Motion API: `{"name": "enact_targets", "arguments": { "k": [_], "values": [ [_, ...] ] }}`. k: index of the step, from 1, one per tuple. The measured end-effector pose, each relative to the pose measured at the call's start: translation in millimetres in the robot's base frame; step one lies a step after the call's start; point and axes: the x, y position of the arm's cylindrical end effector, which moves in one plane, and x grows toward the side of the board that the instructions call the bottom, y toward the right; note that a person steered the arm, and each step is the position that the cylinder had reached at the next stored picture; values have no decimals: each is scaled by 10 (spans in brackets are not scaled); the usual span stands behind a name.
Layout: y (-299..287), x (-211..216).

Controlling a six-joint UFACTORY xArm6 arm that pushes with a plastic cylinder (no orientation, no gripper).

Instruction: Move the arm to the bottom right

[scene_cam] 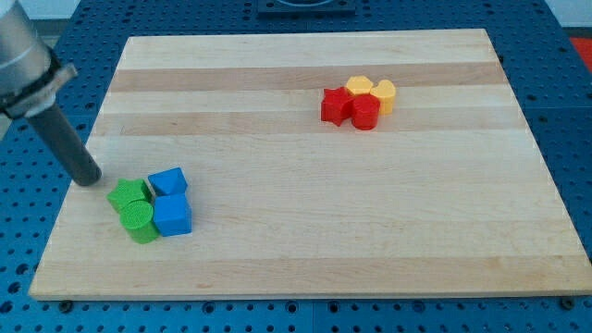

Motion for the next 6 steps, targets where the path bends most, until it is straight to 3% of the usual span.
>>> {"name": "enact_targets", "arguments": {
  "k": [1,4,5,6],
  "values": [
    [365,-285],
    [2756,-233],
    [3468,476],
    [4020,893]
  ]
}}
